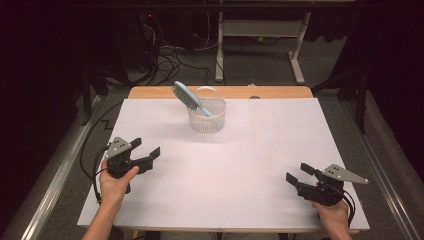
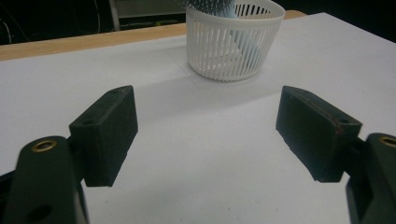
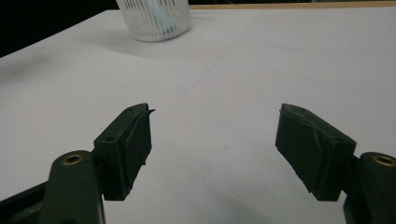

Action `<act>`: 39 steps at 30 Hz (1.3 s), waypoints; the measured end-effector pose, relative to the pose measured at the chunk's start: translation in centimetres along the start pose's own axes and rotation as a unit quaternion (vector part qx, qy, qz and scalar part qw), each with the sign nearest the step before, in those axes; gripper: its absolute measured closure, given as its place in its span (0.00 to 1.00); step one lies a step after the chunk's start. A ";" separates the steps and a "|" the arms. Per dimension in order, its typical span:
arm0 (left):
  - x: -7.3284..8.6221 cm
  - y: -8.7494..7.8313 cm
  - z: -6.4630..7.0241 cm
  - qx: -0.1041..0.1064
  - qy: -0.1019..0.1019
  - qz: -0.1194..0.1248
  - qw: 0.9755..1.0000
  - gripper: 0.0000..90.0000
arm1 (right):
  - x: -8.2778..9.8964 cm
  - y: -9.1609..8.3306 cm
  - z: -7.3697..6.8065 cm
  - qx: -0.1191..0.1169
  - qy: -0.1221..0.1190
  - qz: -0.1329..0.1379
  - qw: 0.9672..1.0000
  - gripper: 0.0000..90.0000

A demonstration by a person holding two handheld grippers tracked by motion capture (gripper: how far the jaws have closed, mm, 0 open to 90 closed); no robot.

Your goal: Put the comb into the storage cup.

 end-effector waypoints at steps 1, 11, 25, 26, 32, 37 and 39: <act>0.0 -0.1 0.0 0.000 -0.001 0.001 1.000 0.24 | 0.0 0.0 0.0 0.000 0.000 0.000 1.000 0.31; 0.6 -0.4 -0.1 -0.011 0.001 -0.002 1.000 0.24 | 0.0 0.0 0.0 0.000 0.001 0.000 1.000 0.31; 1.3 -0.7 0.0 -0.013 -0.003 -0.004 1.000 0.24 | 0.0 0.0 0.0 0.000 0.001 0.000 1.000 0.31; 1.3 -0.7 0.0 -0.014 -0.004 -0.004 1.000 0.24 | 0.0 0.0 0.0 0.000 0.001 0.000 1.000 0.31; 1.5 -0.6 0.0 -0.019 -0.001 -0.011 1.000 0.24 | 0.0 0.0 0.0 0.001 0.000 0.001 1.000 0.31; 1.7 -0.6 0.0 -0.020 0.000 -0.012 1.000 0.24 | 0.0 0.0 0.0 0.002 0.000 0.001 1.000 0.31; 1.8 -0.6 -0.1 -0.021 0.001 -0.014 1.000 0.24 | 0.0 0.0 0.0 0.002 0.000 0.001 1.000 0.31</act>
Point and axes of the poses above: each handheld gripper's, and its own axes: y roughly forward along the jaws, x roughly out of its underside, z roughly to its right, the point moved 3 cm from there along y, roughly forward along the jaws, and after that the axes turned 15 degrees about x, right-handed, at the moved point
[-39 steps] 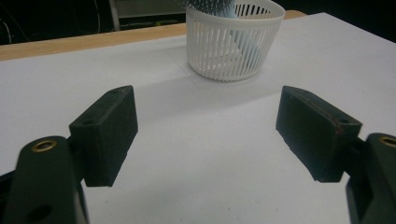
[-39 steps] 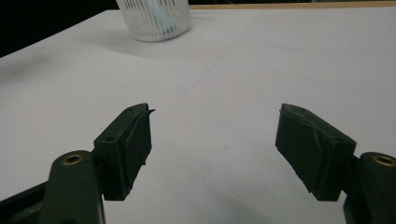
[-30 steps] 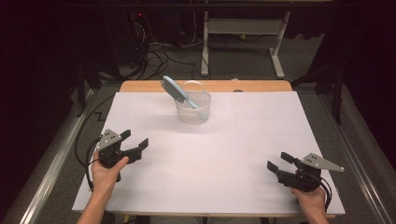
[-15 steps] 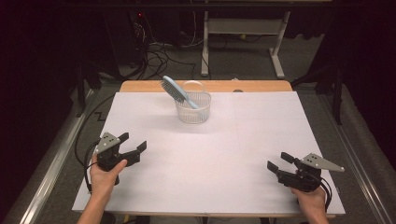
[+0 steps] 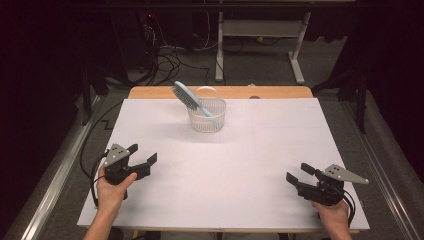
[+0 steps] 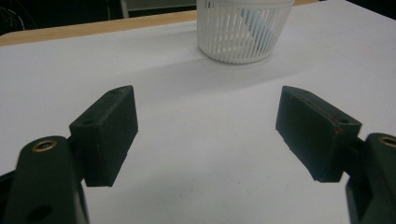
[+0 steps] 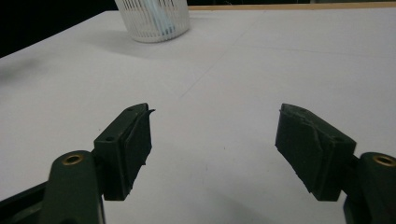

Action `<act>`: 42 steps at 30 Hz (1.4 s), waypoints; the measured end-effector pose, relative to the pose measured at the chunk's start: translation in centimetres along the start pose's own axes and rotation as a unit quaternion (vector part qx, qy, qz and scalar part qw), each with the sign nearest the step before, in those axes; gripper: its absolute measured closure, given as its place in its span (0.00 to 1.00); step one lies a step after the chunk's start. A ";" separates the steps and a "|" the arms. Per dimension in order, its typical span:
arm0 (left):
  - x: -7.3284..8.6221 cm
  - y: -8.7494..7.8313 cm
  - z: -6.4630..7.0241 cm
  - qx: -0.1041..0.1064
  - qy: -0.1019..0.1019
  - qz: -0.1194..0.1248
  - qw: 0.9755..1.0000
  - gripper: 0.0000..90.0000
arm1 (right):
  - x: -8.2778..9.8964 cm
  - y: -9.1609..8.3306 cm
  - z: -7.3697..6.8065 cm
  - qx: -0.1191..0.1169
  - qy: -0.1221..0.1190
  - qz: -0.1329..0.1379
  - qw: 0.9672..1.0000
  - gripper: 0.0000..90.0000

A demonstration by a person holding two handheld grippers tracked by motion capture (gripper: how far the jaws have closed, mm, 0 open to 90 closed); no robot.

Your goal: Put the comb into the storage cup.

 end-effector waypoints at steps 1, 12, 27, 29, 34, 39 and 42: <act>0.1 0.0 0.0 0.000 0.000 0.000 1.000 0.24 | 0.0 0.0 0.0 0.000 0.000 0.000 1.000 0.31; 0.3 0.2 -0.2 -0.004 0.002 0.004 1.000 0.24 | 0.0 0.0 0.0 0.001 0.001 0.000 1.000 0.31; 1.7 1.2 0.4 -0.005 0.013 -0.016 1.000 0.23 | -0.1 -0.5 -0.1 0.002 0.004 0.008 1.000 0.31; 2.0 1.2 0.4 -0.005 0.009 -0.015 1.000 0.23 | -0.1 -0.4 0.0 0.001 0.005 0.008 1.000 0.31; 2.9 1.1 0.4 -0.008 -0.001 -0.004 1.000 0.23 | -0.2 -0.6 0.0 0.001 0.006 0.011 1.000 0.31; 3.5 0.9 0.3 -0.013 -0.004 0.003 1.000 0.23 | -0.2 -0.5 -0.1 0.002 0.005 0.010 1.000 0.31; 3.7 0.8 0.2 -0.016 -0.003 0.004 1.000 0.22 | -0.1 -0.5 0.0 0.002 0.005 0.008 1.000 0.31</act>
Point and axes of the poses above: each handheld gripper's, and its own axes: y roughly forward along the jaws, x roughly out of its underside, z roughly to its right, the point moved 3 cm from there along y, roughly forward along the jaws, and after that the axes turned 15 degrees about x, right-handed, at the moved point
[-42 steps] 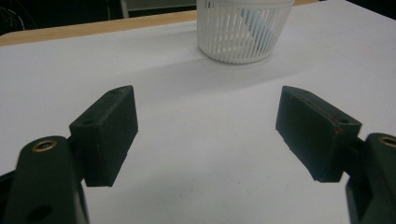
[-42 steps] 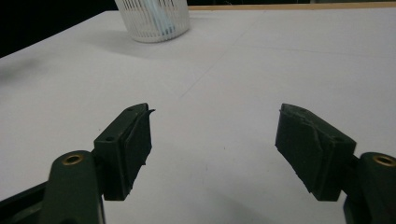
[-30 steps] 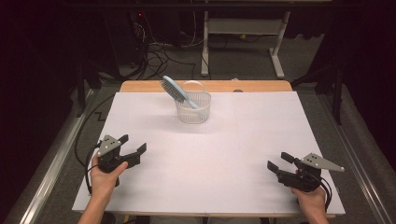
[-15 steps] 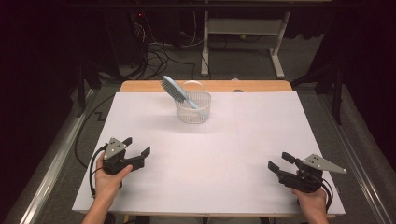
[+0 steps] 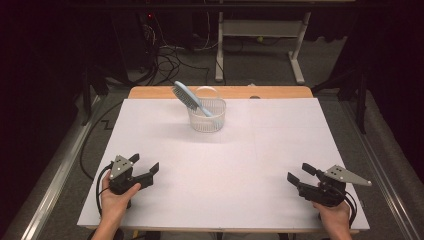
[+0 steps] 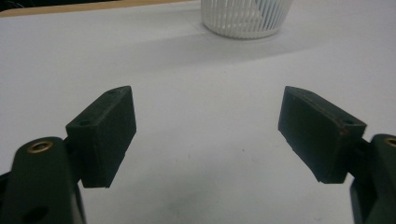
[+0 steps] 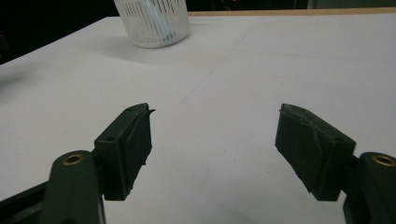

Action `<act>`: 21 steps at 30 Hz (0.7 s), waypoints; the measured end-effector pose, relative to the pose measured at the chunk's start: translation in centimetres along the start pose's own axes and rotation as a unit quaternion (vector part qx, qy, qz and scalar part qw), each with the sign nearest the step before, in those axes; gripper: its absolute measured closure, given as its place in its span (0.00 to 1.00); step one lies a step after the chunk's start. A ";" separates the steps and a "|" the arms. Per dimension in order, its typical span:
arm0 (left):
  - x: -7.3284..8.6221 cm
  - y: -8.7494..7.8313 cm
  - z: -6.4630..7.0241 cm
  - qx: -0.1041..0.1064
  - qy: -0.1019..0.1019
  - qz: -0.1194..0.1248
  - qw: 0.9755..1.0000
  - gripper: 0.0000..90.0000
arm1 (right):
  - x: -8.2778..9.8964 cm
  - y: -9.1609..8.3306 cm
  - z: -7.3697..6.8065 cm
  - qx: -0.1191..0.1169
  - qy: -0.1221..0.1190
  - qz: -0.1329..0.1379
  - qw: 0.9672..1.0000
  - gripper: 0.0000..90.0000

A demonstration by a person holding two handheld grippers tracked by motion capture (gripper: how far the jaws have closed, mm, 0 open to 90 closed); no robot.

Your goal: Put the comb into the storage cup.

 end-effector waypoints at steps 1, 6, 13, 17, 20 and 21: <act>0.1 0.0 0.0 -0.001 -0.001 0.000 1.000 0.22 | 0.0 0.0 0.0 0.001 0.001 0.000 1.000 0.31; 0.4 -0.2 0.2 -0.008 0.004 -0.001 1.000 0.22 | 0.0 -0.1 0.0 0.000 -0.001 0.003 1.000 0.31; 0.7 -0.4 0.4 -0.007 0.004 0.004 1.000 0.22 | 0.1 -0.1 -0.1 0.001 -0.002 0.000 1.000 0.31; 0.9 -0.7 0.4 -0.012 0.003 0.009 1.000 0.22 | 0.1 -0.2 0.0 0.002 -0.001 0.000 1.000 0.31; 1.0 -0.9 0.5 -0.014 0.003 0.015 1.000 0.22 | 0.1 -0.2 0.0 0.003 0.001 0.000 1.000 0.31; 1.0 -1.0 0.5 -0.014 0.003 0.016 1.000 0.22 | 0.1 -0.2 0.1 0.004 0.001 0.000 1.000 0.31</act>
Point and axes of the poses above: each handheld gripper's, and its own axes: y roughly forward along the jaws, x roughly out of its underside, z roughly to its right, the point moved 3 cm from there along y, roughly forward along the jaws, and after that the axes turned 15 degrees about x, right-handed, at the moved point
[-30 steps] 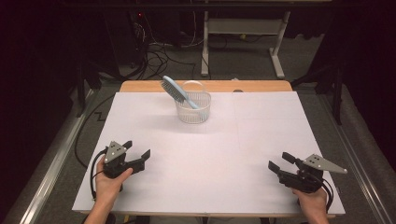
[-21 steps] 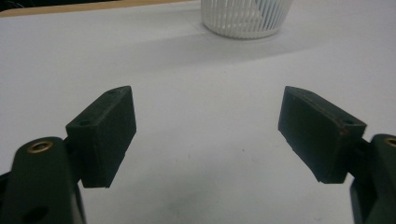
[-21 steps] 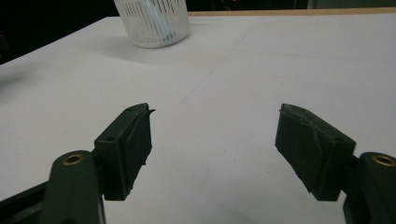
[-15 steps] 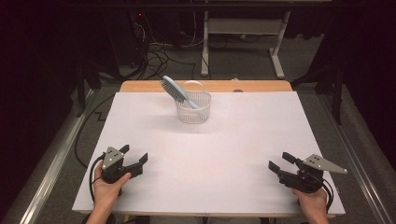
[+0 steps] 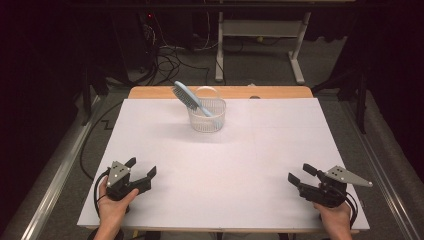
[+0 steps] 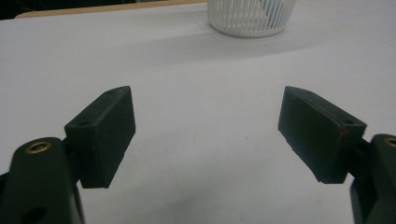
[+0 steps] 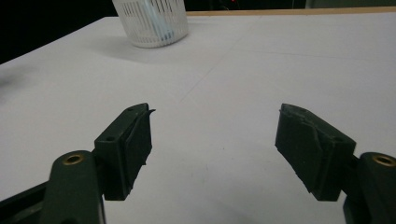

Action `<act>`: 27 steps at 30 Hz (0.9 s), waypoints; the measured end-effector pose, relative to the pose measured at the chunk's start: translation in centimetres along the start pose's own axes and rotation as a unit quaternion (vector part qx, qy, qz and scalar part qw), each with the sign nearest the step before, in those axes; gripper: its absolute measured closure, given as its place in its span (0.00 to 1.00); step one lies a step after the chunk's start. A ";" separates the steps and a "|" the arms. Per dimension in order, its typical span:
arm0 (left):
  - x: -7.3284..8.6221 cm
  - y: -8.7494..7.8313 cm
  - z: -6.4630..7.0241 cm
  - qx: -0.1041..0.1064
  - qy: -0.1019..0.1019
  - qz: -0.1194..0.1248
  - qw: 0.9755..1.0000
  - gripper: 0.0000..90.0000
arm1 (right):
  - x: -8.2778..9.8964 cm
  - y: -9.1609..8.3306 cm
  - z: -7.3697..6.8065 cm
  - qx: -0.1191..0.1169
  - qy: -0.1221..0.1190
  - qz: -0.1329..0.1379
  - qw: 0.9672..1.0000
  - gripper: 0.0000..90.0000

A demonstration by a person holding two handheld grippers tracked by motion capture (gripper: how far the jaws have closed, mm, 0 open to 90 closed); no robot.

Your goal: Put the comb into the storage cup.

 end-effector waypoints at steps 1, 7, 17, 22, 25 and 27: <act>0.0 0.0 0.0 0.000 0.000 0.000 1.000 0.22 | 0.0 0.0 0.1 0.002 0.001 0.000 1.000 0.31; 0.3 -0.1 0.1 -0.001 0.004 0.002 1.000 0.22 | 0.0 -0.1 0.1 0.005 0.002 -0.001 1.000 0.31; 0.6 -0.5 0.3 -0.002 0.008 0.006 1.000 0.22 | 0.1 -0.3 0.1 0.005 0.004 -0.002 1.000 0.31; 0.7 -0.6 0.3 -0.003 0.007 0.009 1.000 0.22 | 0.2 -0.4 0.1 0.006 0.005 -0.003 1.000 0.30; 0.7 -0.6 0.3 -0.004 0.004 0.011 1.000 0.22 | 0.2 -0.7 0.1 0.004 0.008 0.001 1.000 0.30; 0.7 -0.6 0.4 -0.002 0.002 0.010 1.000 0.22 | 0.2 -0.8 0.2 0.005 0.007 0.002 1.000 0.30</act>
Point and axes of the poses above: each handheld gripper's, and its own axes: y roughly forward along the jaws, x roughly out of its underside, z roughly to its right, the point moved 3 cm from there along y, roughly forward along the jaws, and after that the axes turned 15 degrees about x, right-handed, at the moved point
